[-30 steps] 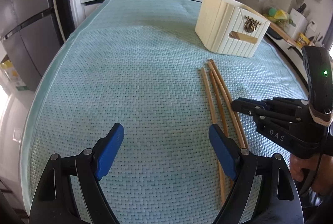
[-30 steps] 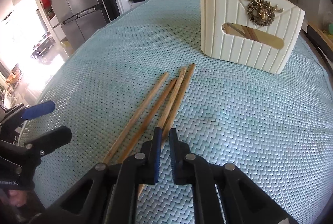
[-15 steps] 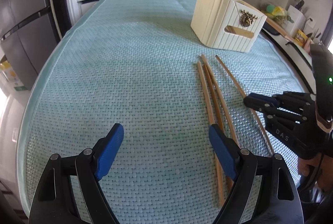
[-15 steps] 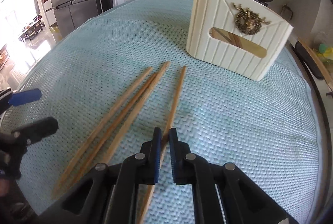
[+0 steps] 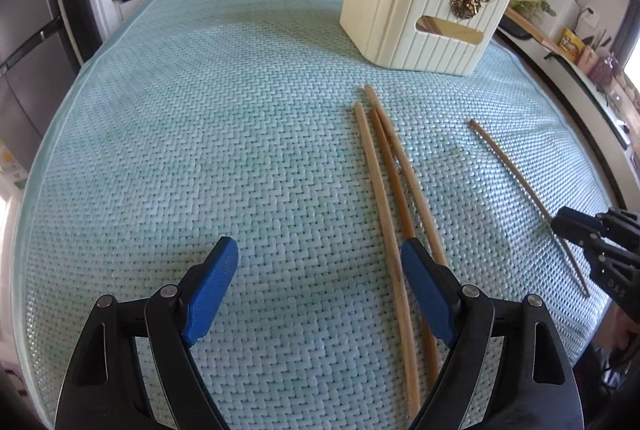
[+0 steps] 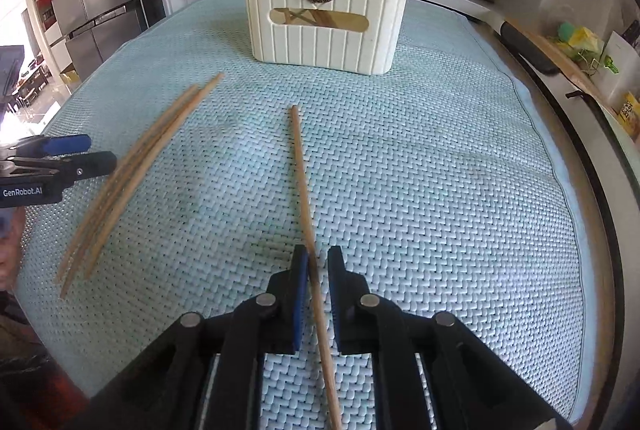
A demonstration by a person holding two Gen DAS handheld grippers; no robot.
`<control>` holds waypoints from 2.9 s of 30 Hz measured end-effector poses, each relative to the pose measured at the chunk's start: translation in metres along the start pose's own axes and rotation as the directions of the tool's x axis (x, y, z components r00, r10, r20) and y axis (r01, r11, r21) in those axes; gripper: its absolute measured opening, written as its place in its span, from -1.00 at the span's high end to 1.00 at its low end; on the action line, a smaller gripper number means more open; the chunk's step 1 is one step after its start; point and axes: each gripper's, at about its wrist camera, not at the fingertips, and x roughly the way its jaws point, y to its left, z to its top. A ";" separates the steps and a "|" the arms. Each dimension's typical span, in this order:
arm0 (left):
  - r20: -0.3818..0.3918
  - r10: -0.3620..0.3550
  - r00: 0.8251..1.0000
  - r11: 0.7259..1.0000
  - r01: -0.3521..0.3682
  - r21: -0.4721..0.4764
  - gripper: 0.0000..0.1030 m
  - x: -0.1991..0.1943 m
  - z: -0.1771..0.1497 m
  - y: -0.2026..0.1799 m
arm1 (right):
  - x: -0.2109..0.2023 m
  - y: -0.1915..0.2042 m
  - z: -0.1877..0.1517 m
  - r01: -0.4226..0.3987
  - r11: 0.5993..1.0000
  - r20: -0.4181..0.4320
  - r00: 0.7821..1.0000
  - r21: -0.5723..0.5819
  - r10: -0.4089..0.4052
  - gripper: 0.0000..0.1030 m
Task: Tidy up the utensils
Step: 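Grasp a chopstick with the right tool while the left tool grasps another chopstick, then carry the held chopsticks toward the holder with both tools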
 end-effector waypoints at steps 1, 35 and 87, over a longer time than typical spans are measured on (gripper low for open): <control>0.002 -0.003 1.000 1.000 0.002 0.003 -0.65 0.000 0.001 -0.001 | -0.002 -0.002 -0.001 -0.008 1.000 0.008 1.000 0.010 0.008 0.61; -0.108 0.004 0.994 0.990 0.012 0.143 0.10 0.052 0.074 -0.012 | 0.062 0.016 0.094 -0.122 0.983 -0.066 0.991 -0.138 0.114 0.54; 0.400 -0.191 0.896 0.980 0.199 0.020 0.92 -0.167 0.076 -0.025 | -0.191 -0.043 0.091 -0.291 0.956 0.576 0.774 -0.047 0.264 0.88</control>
